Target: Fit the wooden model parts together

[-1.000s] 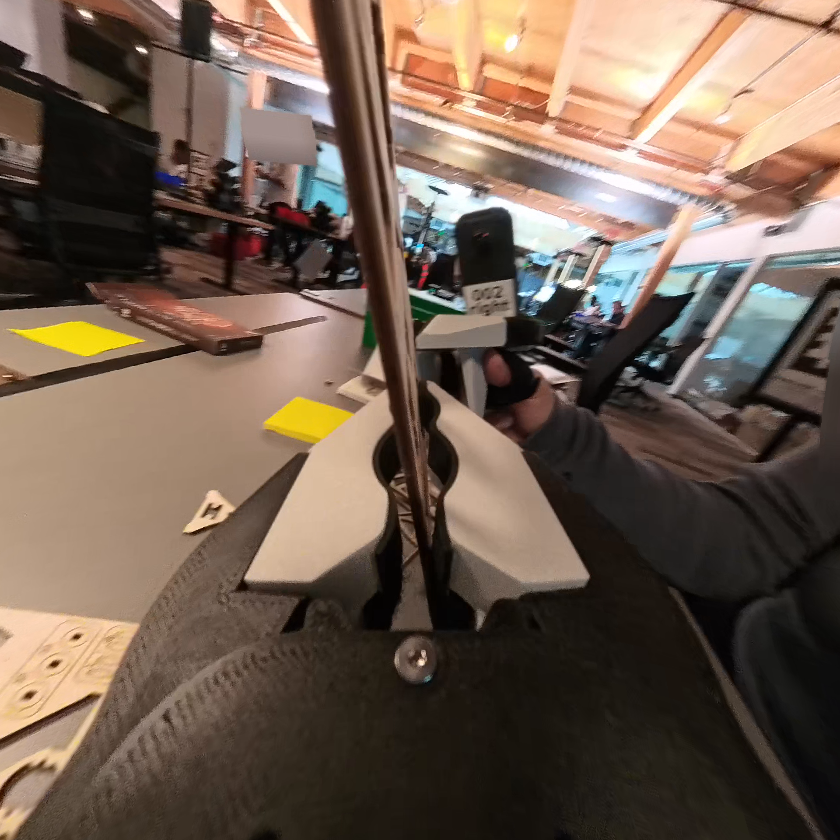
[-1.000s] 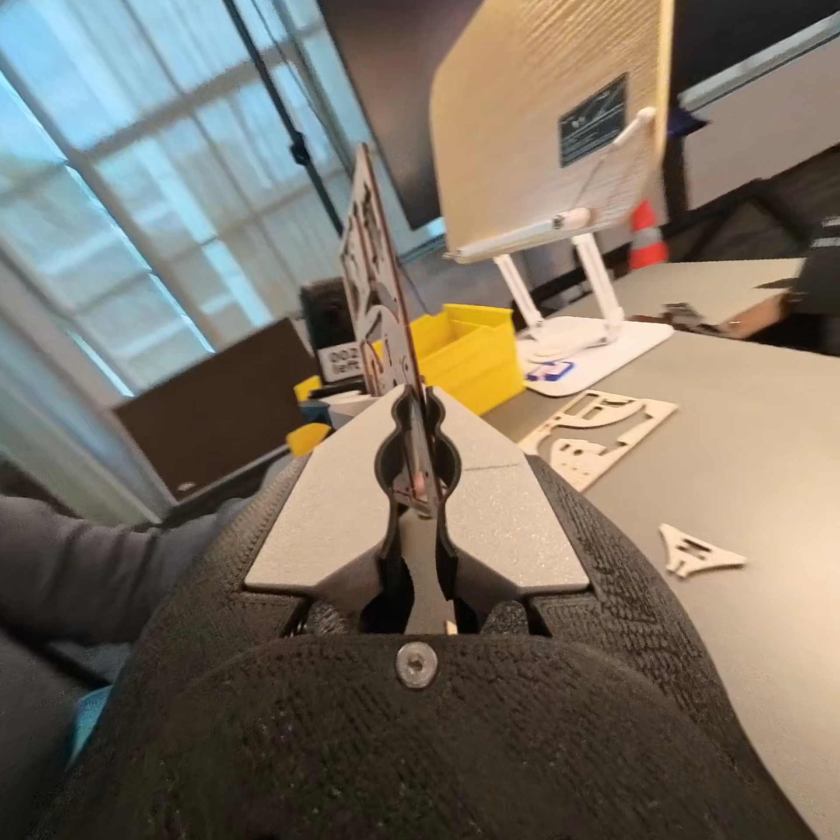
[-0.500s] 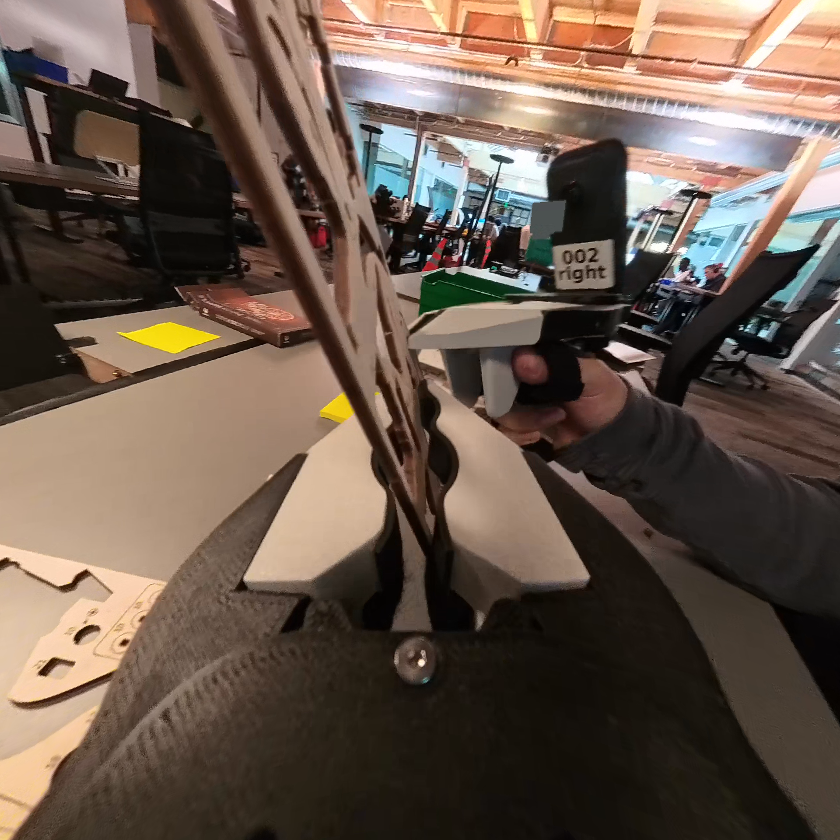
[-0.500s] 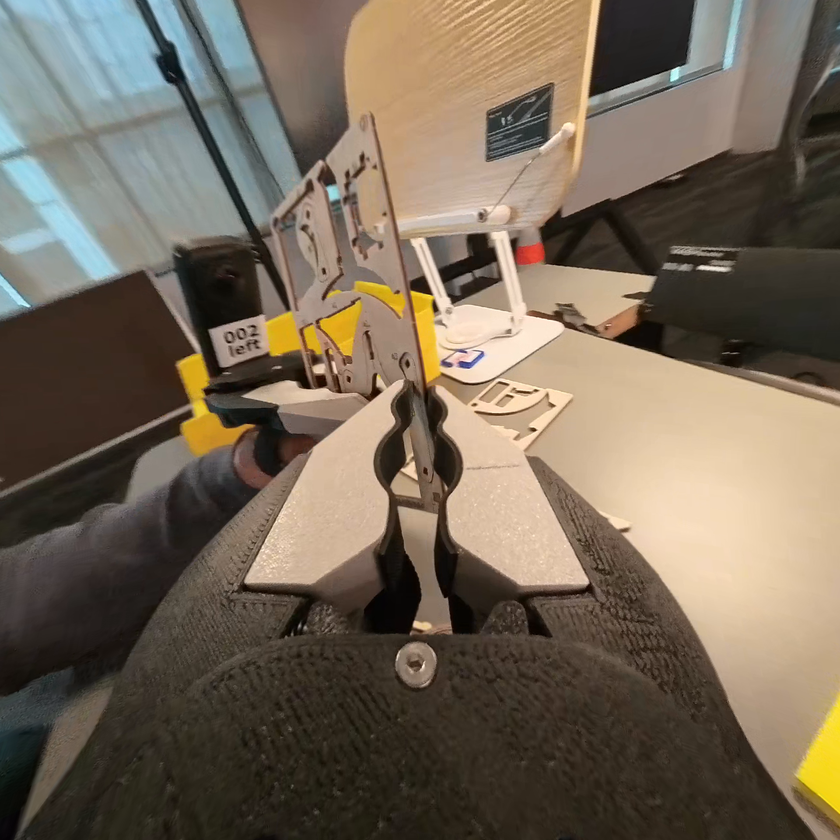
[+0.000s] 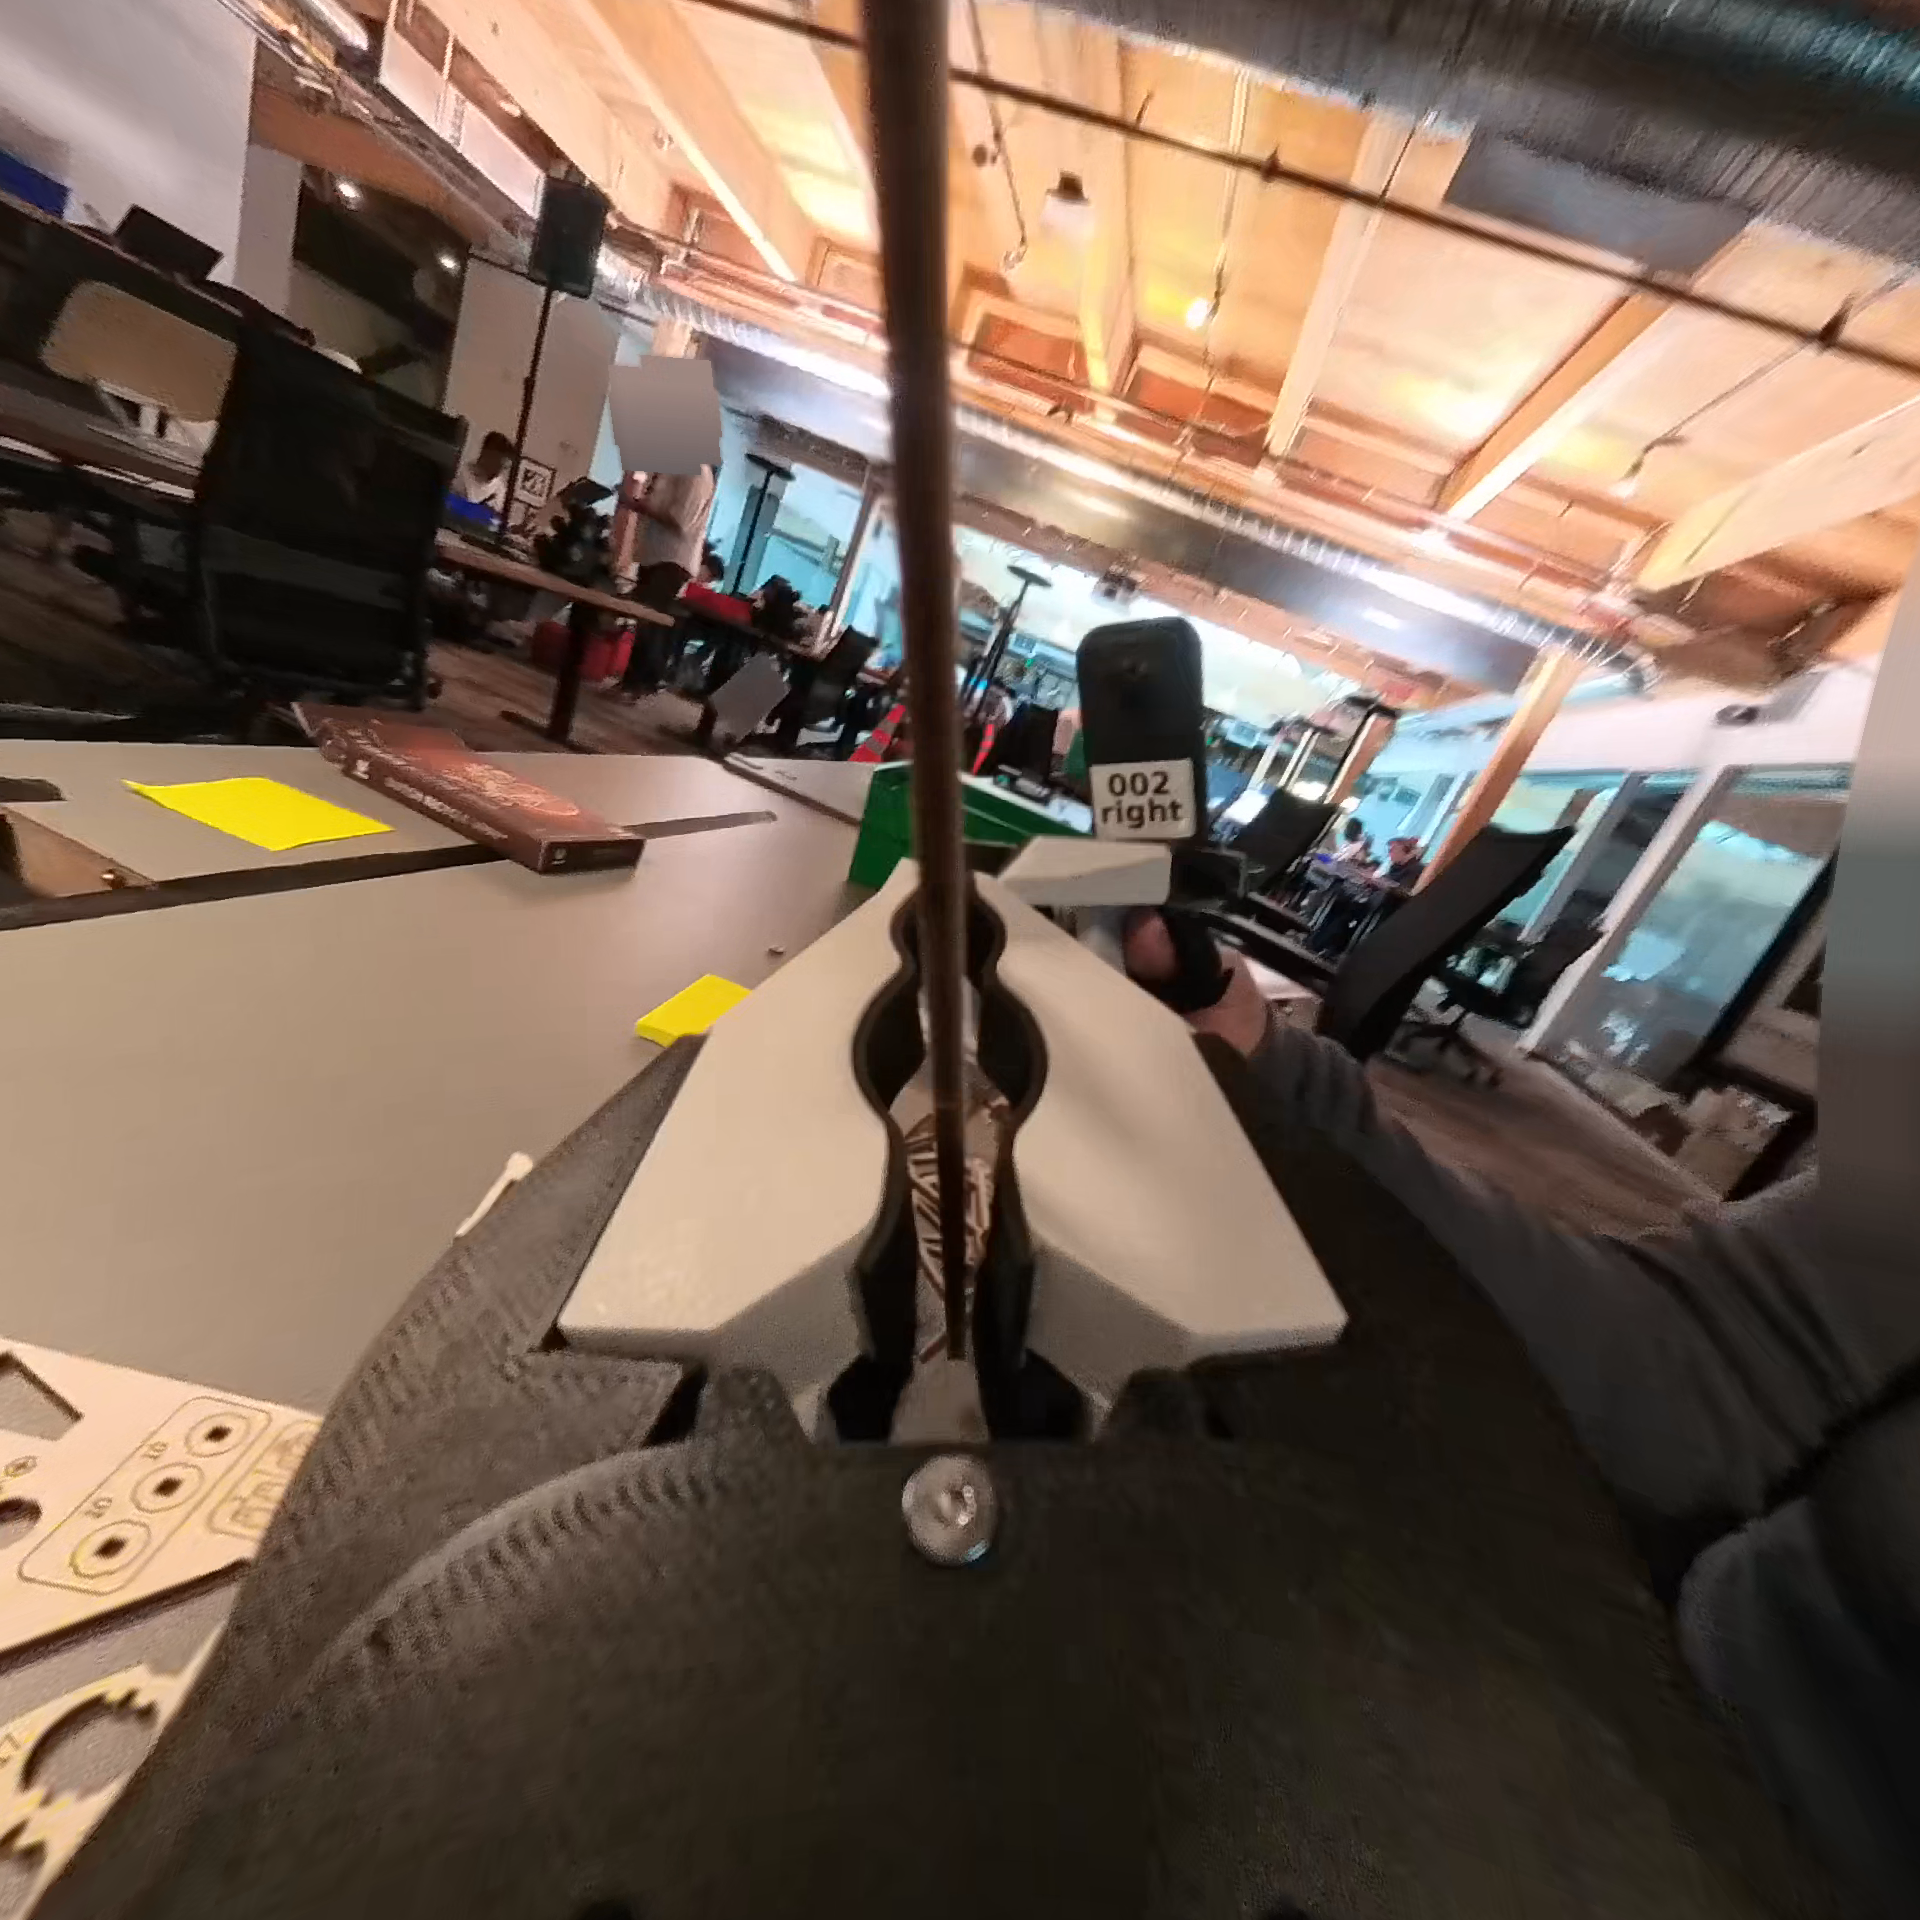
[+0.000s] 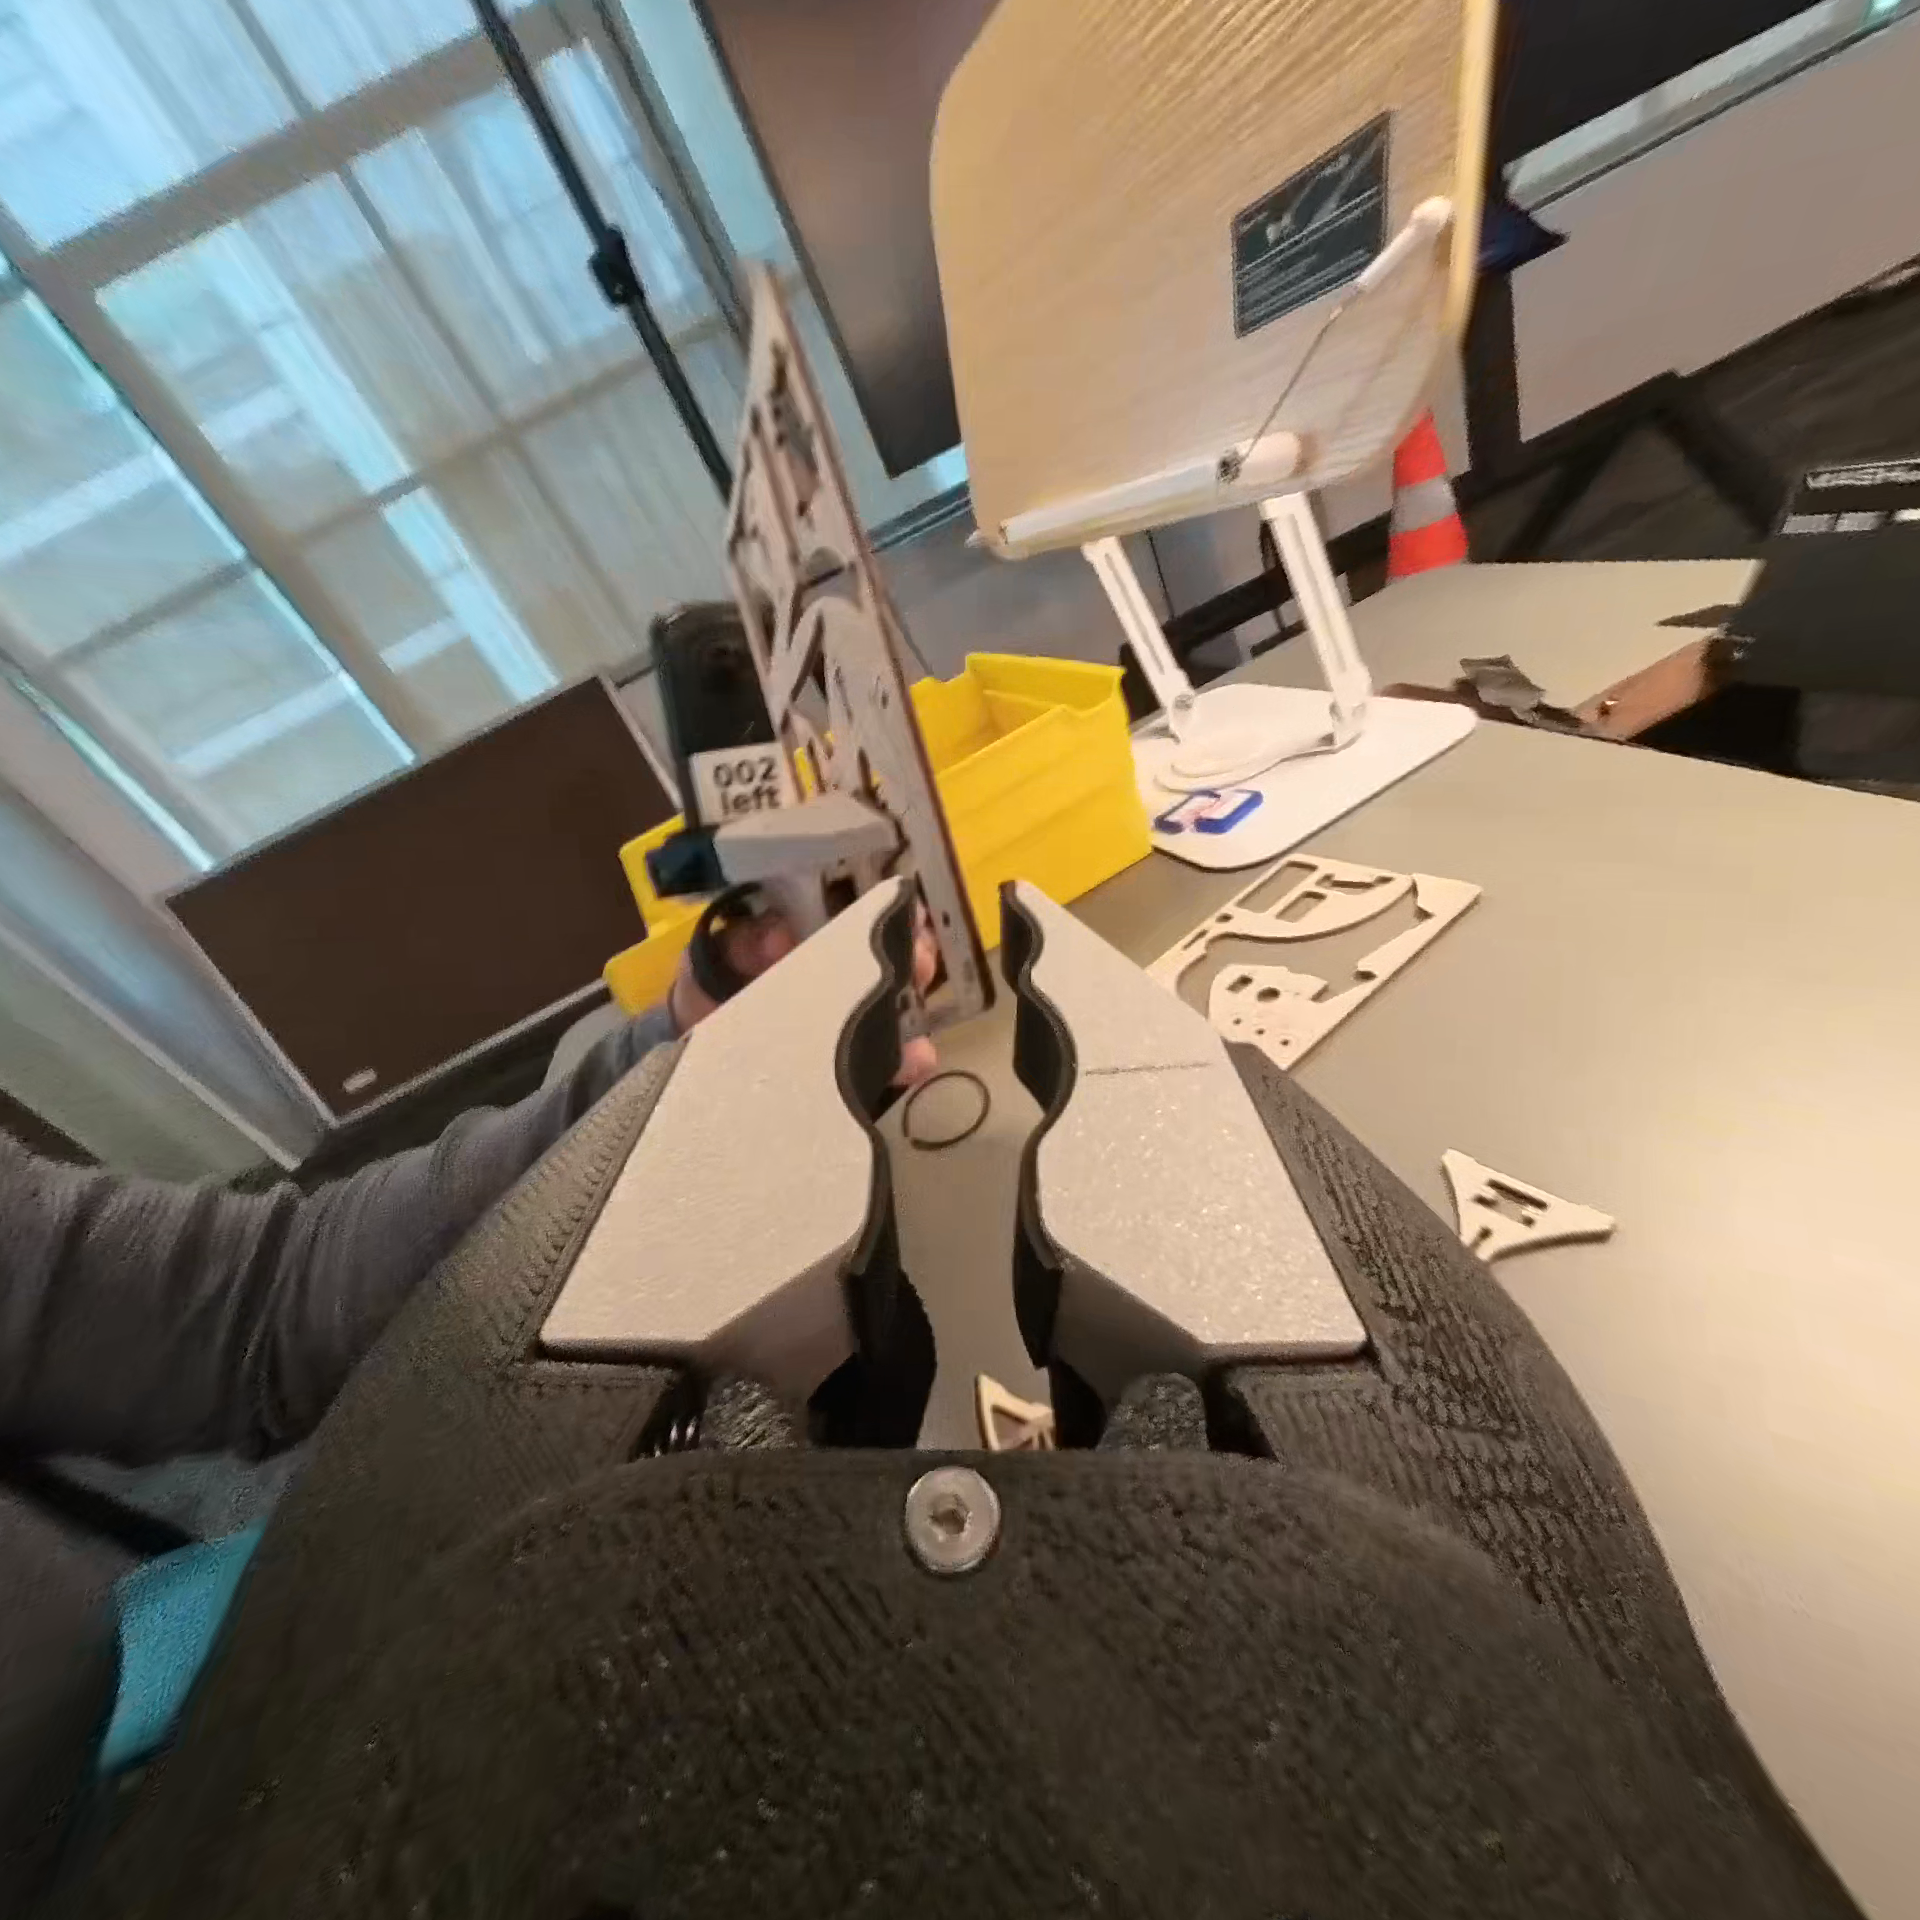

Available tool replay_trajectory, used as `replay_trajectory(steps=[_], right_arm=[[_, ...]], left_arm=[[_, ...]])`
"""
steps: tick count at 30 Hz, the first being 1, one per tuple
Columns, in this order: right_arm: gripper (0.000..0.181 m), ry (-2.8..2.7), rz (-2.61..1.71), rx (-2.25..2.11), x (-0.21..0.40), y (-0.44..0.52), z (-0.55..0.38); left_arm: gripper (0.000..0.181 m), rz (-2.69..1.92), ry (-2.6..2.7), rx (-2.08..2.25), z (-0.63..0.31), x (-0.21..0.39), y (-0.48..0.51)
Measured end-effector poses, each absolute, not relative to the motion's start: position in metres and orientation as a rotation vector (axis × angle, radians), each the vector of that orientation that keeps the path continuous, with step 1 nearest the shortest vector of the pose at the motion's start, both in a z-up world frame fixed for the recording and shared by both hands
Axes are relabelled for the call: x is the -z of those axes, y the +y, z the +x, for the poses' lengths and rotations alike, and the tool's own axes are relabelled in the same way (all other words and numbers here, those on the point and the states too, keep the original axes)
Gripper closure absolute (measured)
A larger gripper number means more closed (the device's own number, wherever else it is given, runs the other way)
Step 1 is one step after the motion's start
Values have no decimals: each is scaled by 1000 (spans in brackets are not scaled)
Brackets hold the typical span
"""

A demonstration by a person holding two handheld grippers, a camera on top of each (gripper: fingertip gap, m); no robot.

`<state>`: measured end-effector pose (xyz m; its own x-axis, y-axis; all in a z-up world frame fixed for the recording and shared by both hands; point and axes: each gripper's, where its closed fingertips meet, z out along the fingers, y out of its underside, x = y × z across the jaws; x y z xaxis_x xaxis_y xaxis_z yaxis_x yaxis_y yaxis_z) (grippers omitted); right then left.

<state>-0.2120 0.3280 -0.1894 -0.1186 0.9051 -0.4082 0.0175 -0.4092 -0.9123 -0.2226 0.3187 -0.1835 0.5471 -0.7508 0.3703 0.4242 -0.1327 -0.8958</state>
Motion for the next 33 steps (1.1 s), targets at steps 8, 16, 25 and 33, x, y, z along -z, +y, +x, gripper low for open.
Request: replay_trajectory(steps=[8, 16, 25, 33], right_arm=[[178, -1076, -1446, -1697, 192, 324, -211], [180, -1106, -1445, -1731, 192, 318, -212], [181, -991, -1438, -1838, 183, 321, -213], [177, -960, -1480, -1357, 188, 334, -221]], left_arm=[[180, -1366, 321, 1065, -220, 184, 317], [180, -1351, 331, 1104, -216, 184, 316], [180, -1286, 283, 1145, -217, 179, 316], [180, -1312, 259, 920, -225, 181, 325]])
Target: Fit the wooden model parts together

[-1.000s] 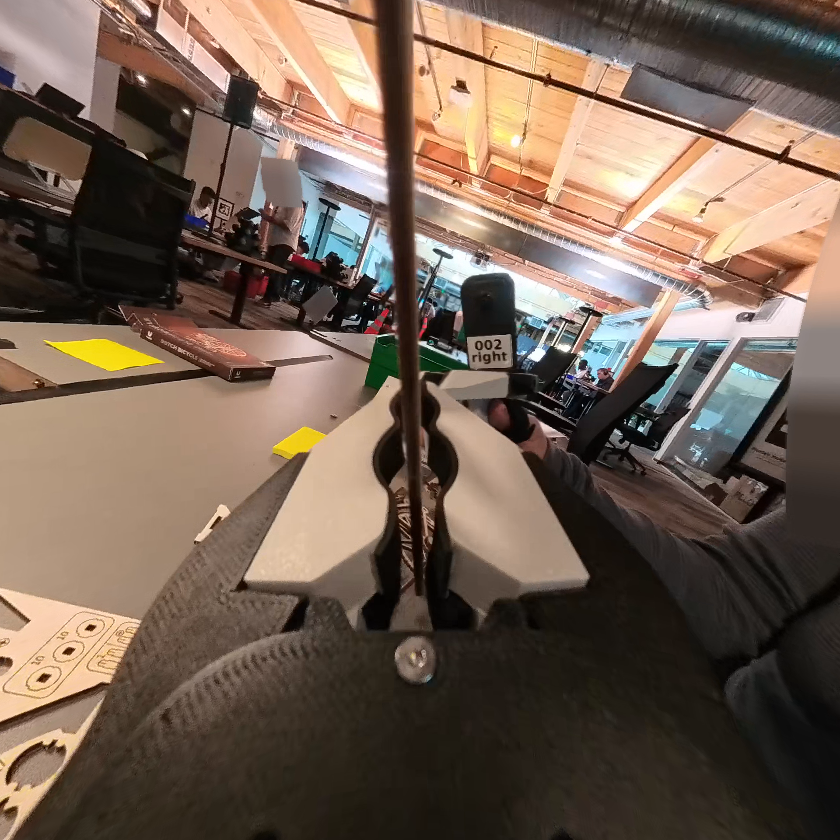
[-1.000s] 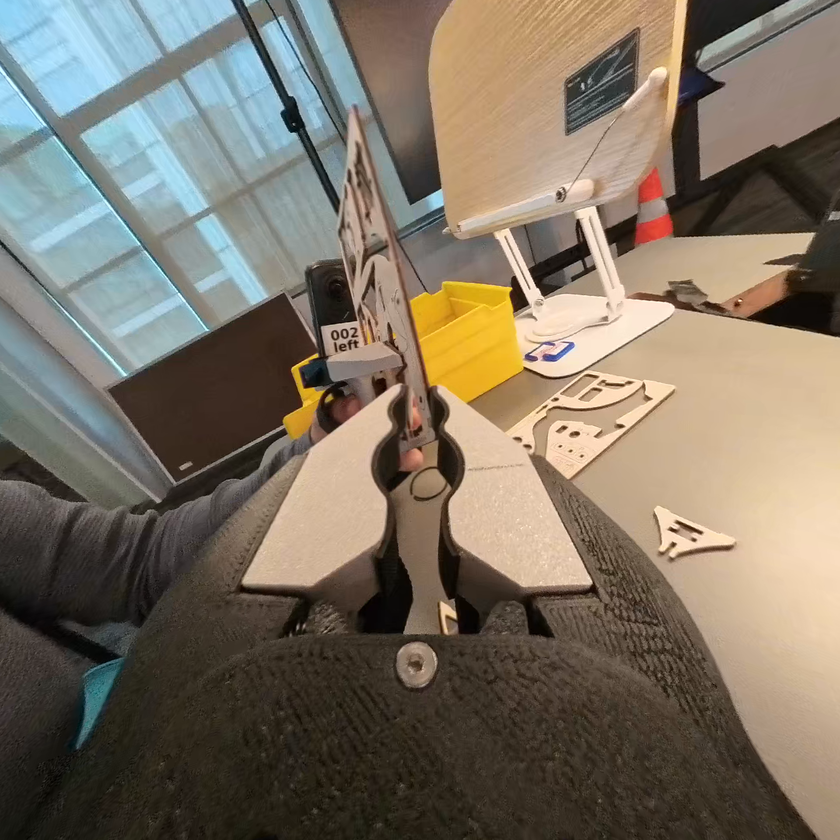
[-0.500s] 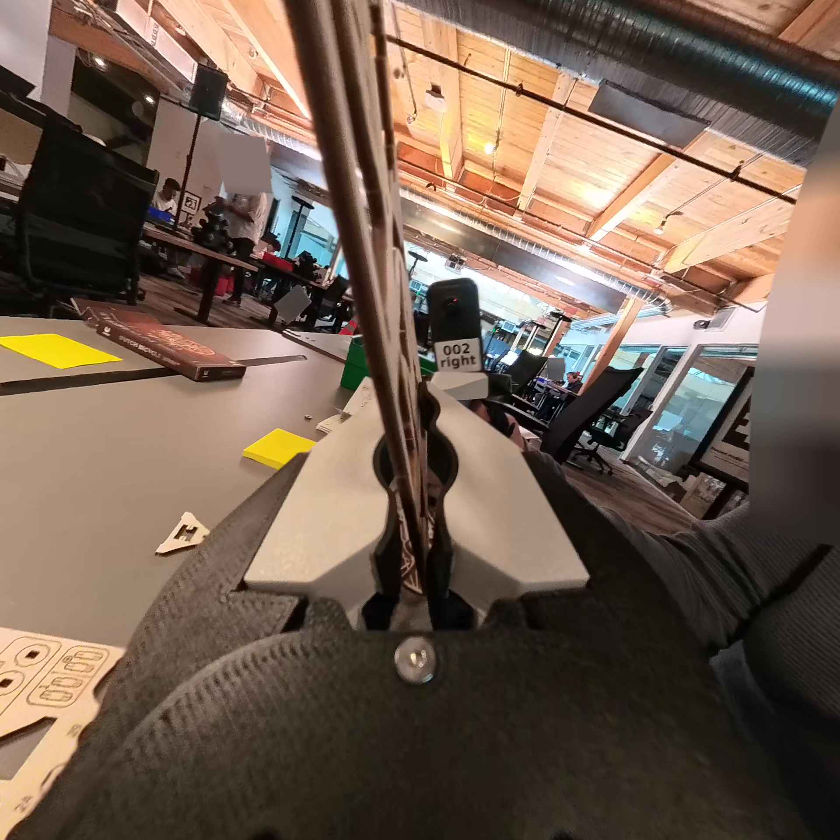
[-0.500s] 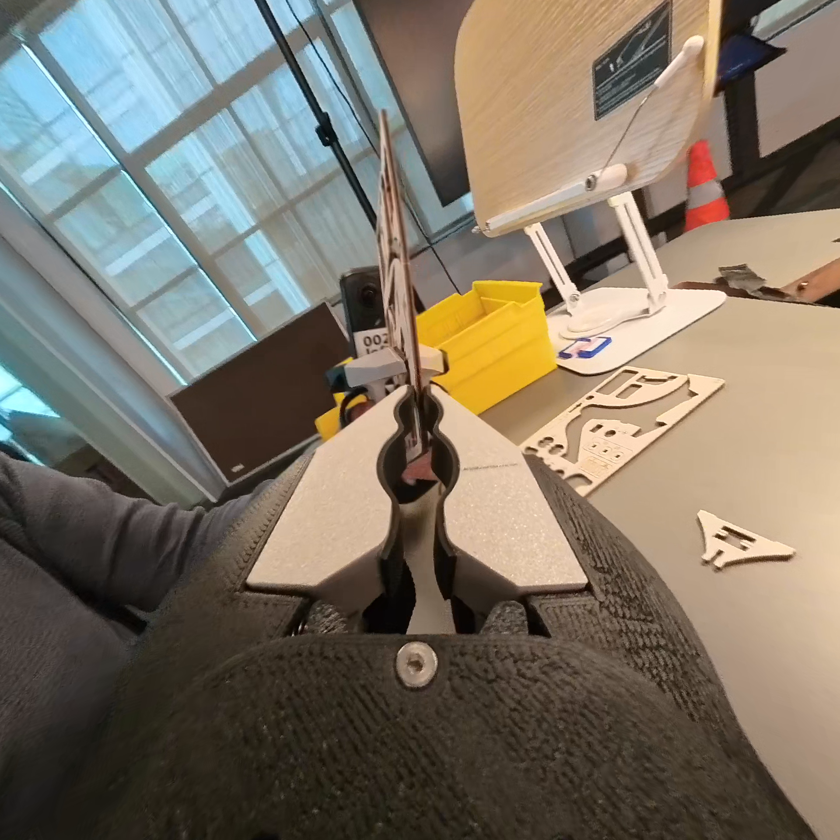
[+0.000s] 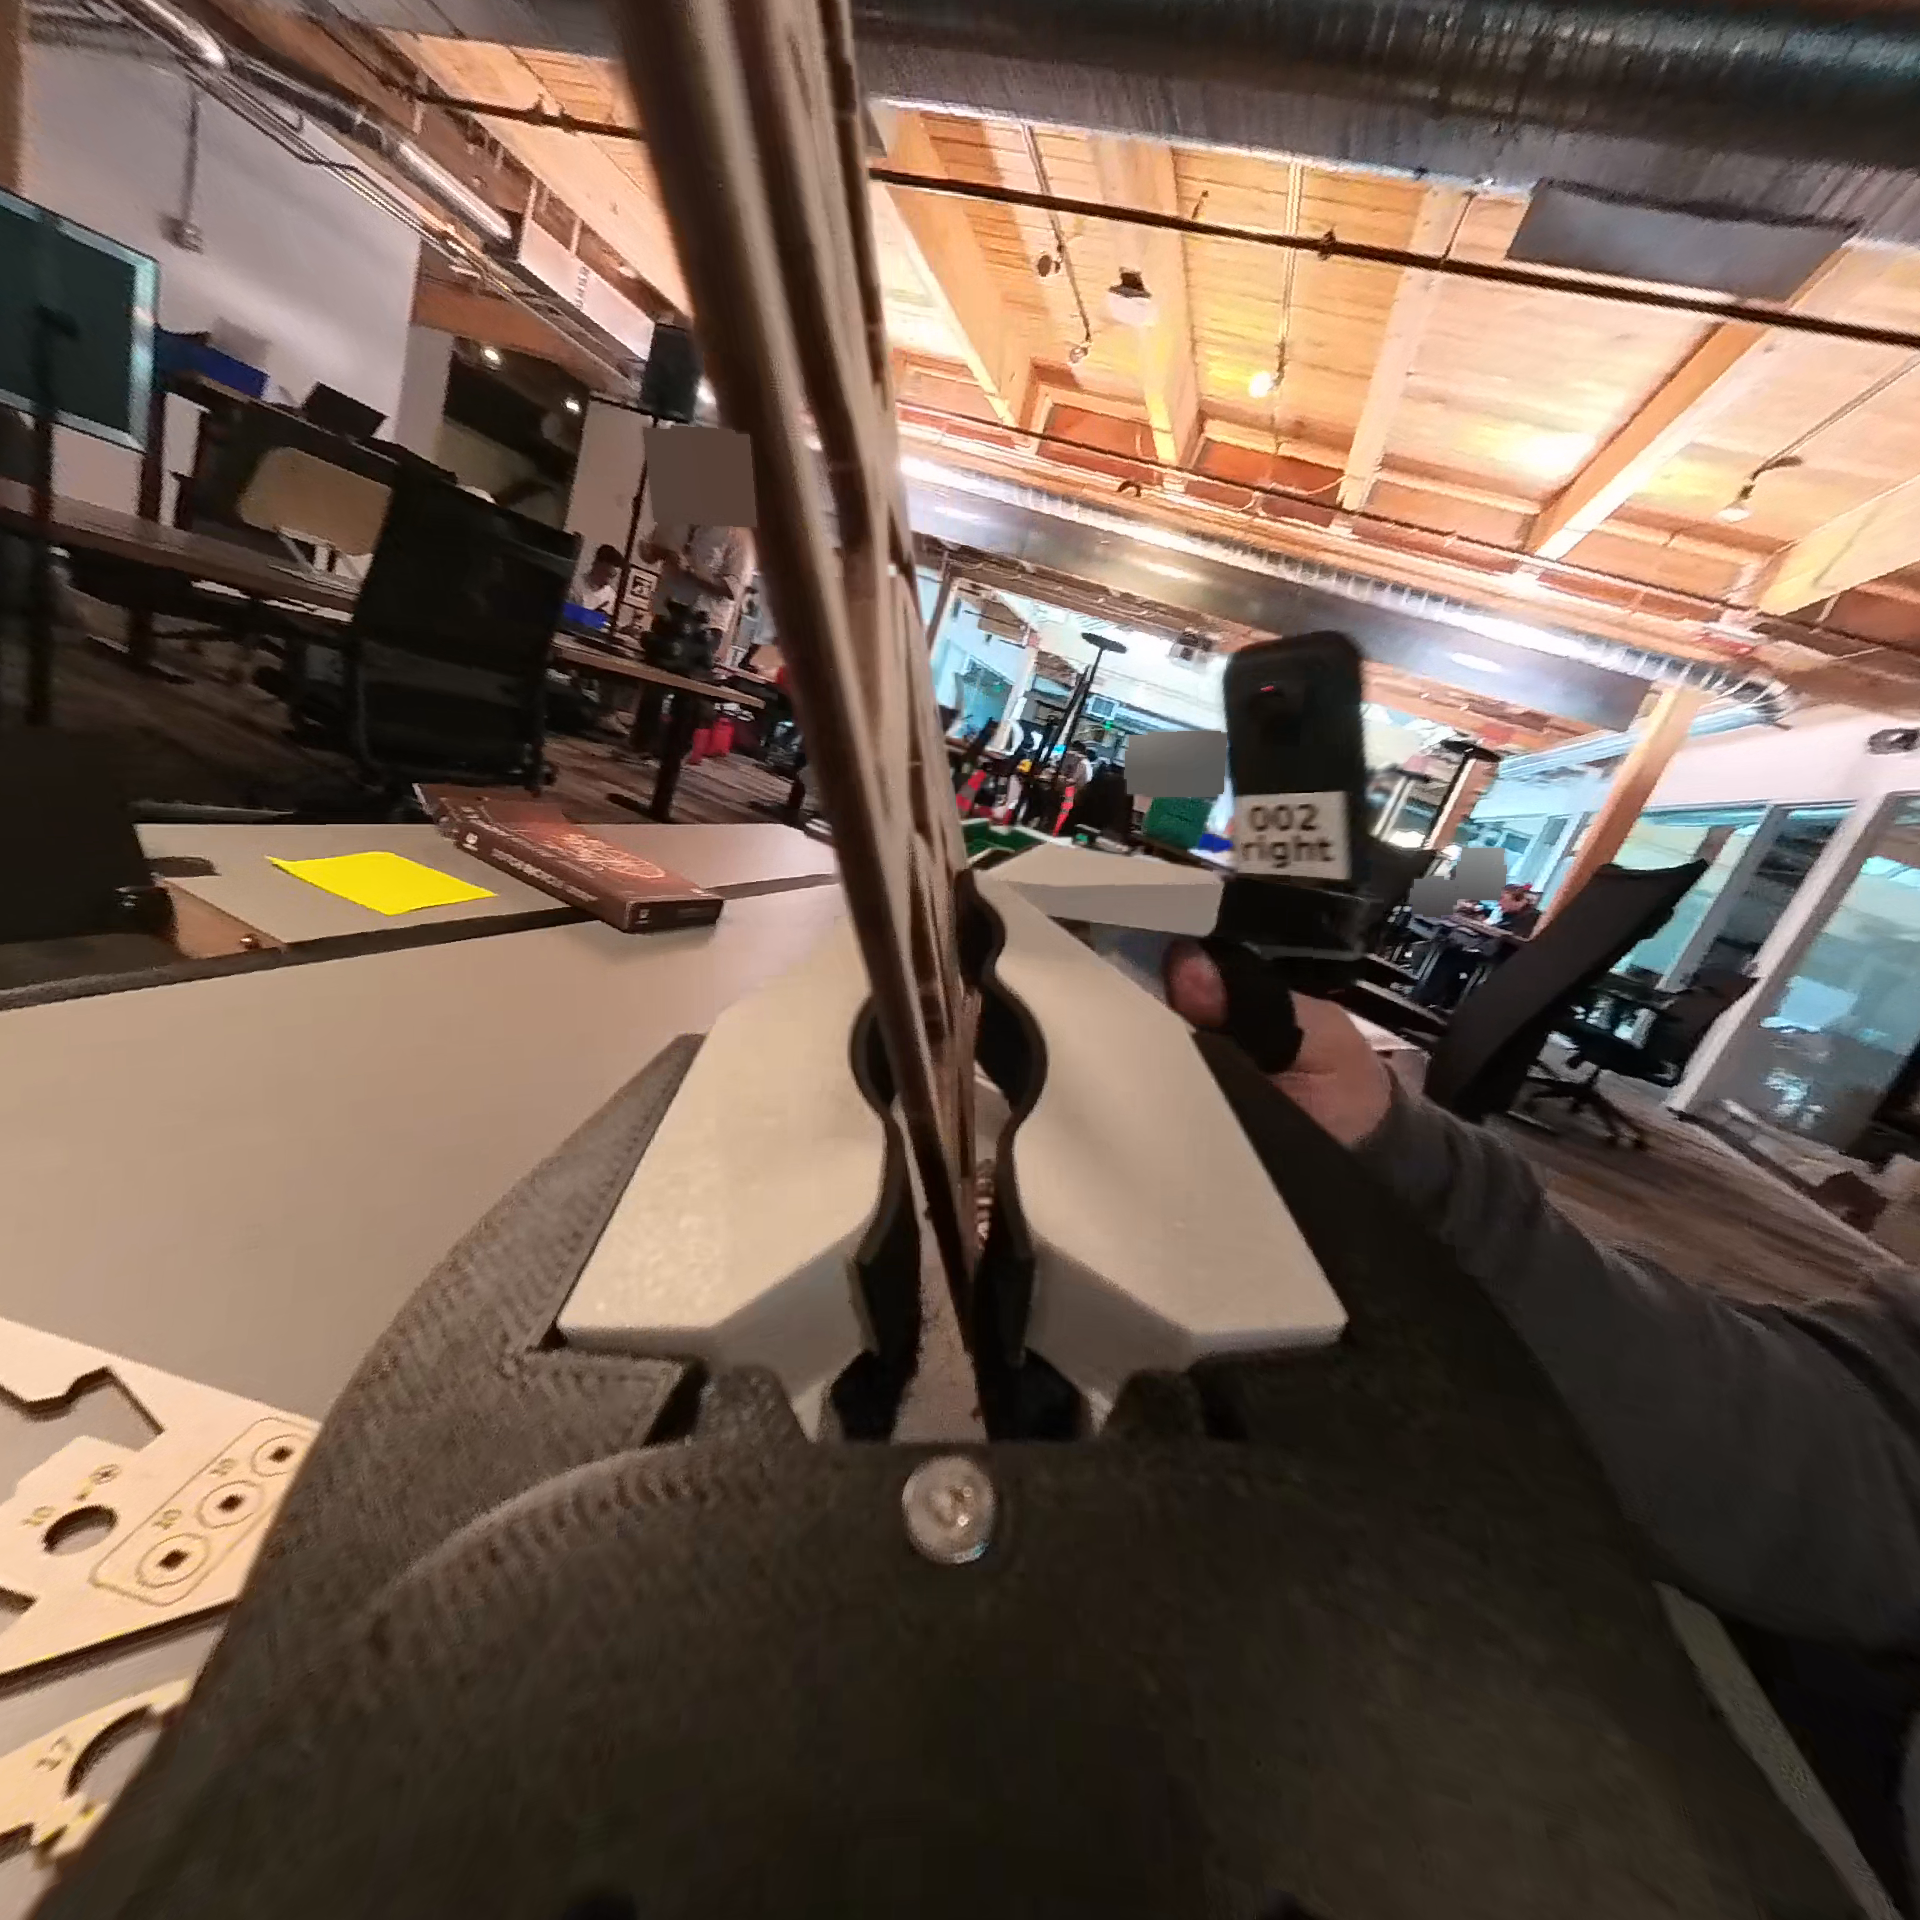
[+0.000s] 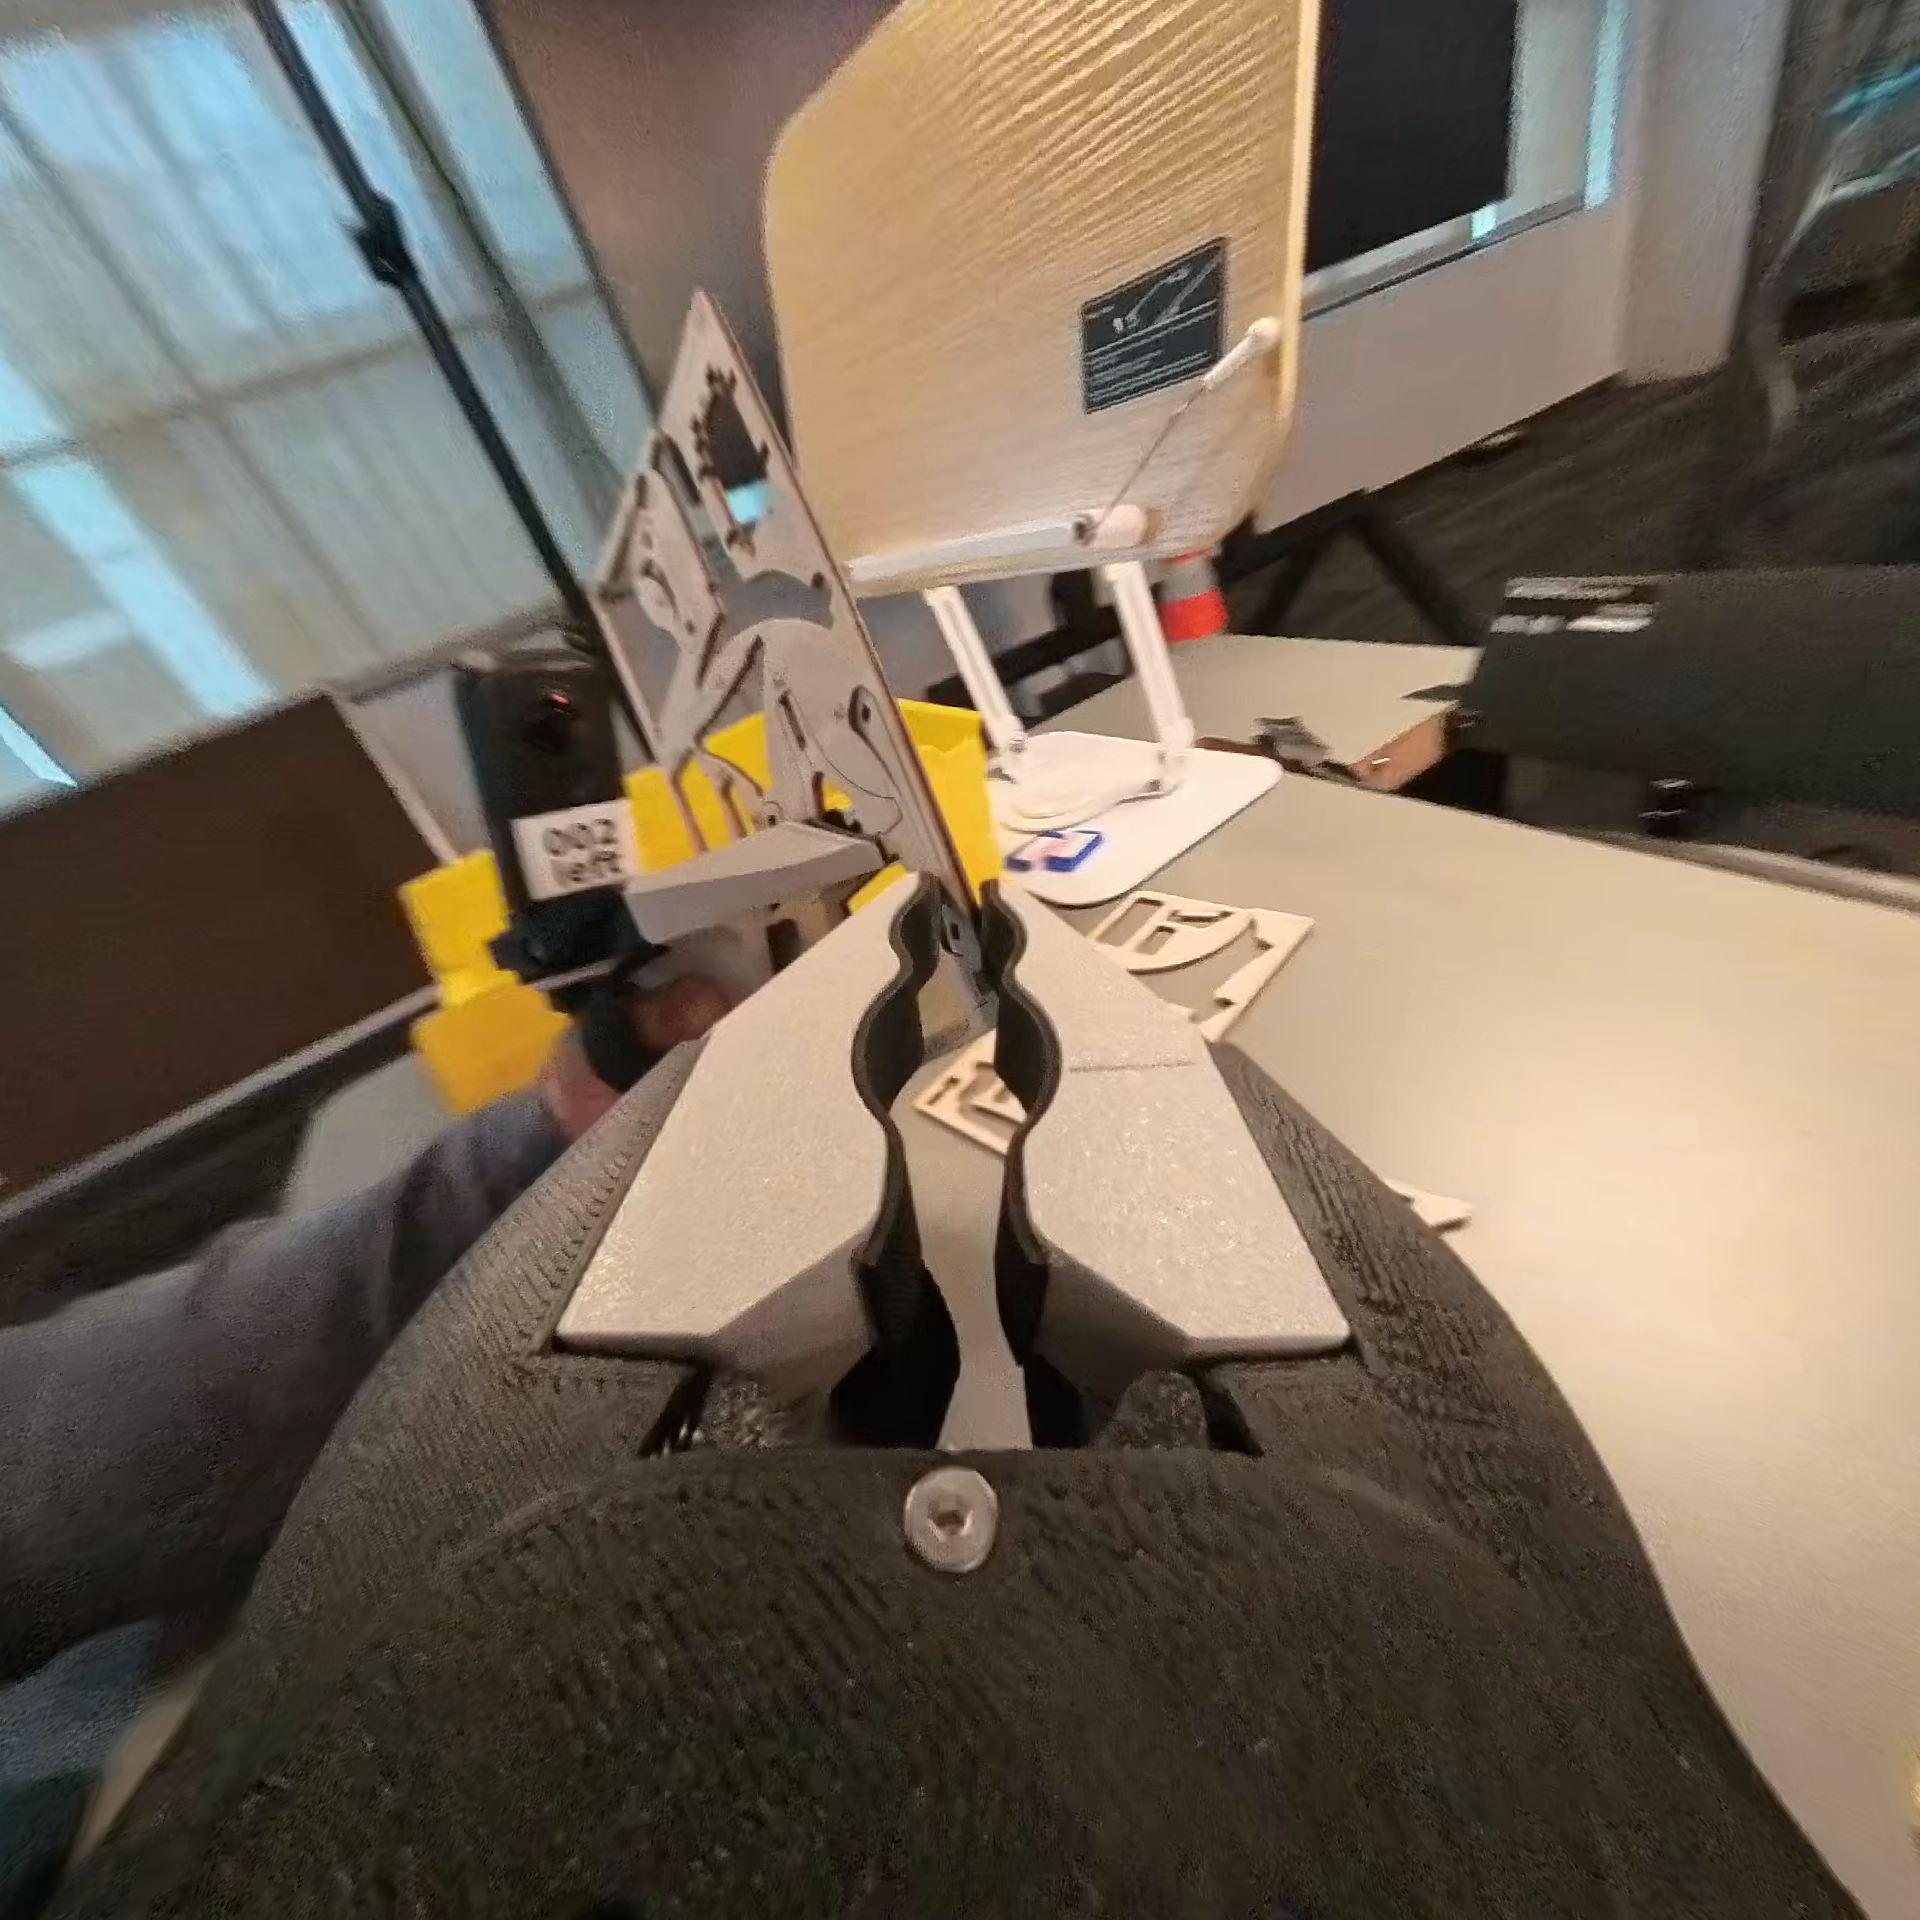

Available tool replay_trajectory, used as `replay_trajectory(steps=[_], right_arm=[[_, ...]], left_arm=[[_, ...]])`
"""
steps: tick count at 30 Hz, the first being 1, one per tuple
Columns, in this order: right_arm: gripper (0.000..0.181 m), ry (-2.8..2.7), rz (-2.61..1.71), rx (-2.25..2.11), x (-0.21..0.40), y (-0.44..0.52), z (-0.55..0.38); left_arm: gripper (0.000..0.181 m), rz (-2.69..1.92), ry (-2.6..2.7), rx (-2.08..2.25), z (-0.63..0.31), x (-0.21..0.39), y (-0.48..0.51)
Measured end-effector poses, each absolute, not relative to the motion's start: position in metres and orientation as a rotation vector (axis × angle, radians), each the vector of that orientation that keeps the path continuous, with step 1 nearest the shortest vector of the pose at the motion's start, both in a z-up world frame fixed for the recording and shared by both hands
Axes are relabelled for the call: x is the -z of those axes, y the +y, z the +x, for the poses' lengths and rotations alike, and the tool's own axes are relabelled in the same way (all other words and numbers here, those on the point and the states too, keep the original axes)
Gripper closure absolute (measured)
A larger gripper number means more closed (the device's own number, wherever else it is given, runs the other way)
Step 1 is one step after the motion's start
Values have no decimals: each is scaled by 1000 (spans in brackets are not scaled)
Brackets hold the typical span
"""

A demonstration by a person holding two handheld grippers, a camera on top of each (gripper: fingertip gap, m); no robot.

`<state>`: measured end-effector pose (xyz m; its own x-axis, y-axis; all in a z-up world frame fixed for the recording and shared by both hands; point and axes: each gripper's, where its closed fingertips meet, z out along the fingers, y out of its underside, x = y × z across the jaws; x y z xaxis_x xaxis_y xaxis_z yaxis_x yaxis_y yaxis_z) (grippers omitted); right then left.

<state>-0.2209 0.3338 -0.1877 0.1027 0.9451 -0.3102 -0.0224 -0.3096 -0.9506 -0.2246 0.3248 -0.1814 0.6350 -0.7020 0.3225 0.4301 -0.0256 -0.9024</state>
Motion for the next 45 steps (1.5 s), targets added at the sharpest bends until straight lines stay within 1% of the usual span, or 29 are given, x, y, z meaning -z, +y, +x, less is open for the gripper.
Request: replay_trajectory(steps=[3, 5, 10, 12, 16, 22, 25, 29, 32, 33, 35, 39, 42, 45], right_arm=[[176, -979, -1459, -1176, 189, 335, -223], [175, -998, -1426, -1168, 187, 333, -224], [178, -933, -1340, -1631, 171, 322, -219], [179, -947, -1344, -1674, 172, 322, -216], [180, -993, -1383, -1542, 178, 327, -216], [181, -1053, -1399, -1064, 187, 339, -216], [181, -1064, -1420, -987, 191, 341, -219], [180, -1023, -1466, -1072, 193, 343, -221], [163, -995, -1468, -1169, 189, 345, -216], [162, -1003, -1478, -1190, 191, 346, -216], [162, -1014, -1495, -1241, 195, 344, -218], [166, -1020, -1508, -1203, 200, 345, -220], [163, -1016, -1514, -1195, 200, 346, -220], [158, -1019, -1529, -1059, 205, 353, -219]], left_arm=[[180, -1324, 271, 876, -227, 182, 325], [180, -1314, 294, 877, -227, 181, 322], [180, -1312, 372, 960, -215, 178, 314], [180, -1310, 368, 981, -213, 180, 314], [180, -1347, 349, 963, -212, 185, 319], [179, -1401, 357, 797, -209, 191, 326], [179, -1414, 347, 778, -213, 196, 329], [179, -1413, 263, 855, -220, 201, 336], [180, -1374, 203, 887, -235, 195, 335], [180, -1352, 187, 906, -239, 191, 333], [180, -1334, 198, 937, -241, 187, 329], [180, -1348, 251, 909, -232, 188, 327], [180, -1361, 272, 901, -226, 190, 328], [179, -1387, 274, 856, -224, 194, 330]])
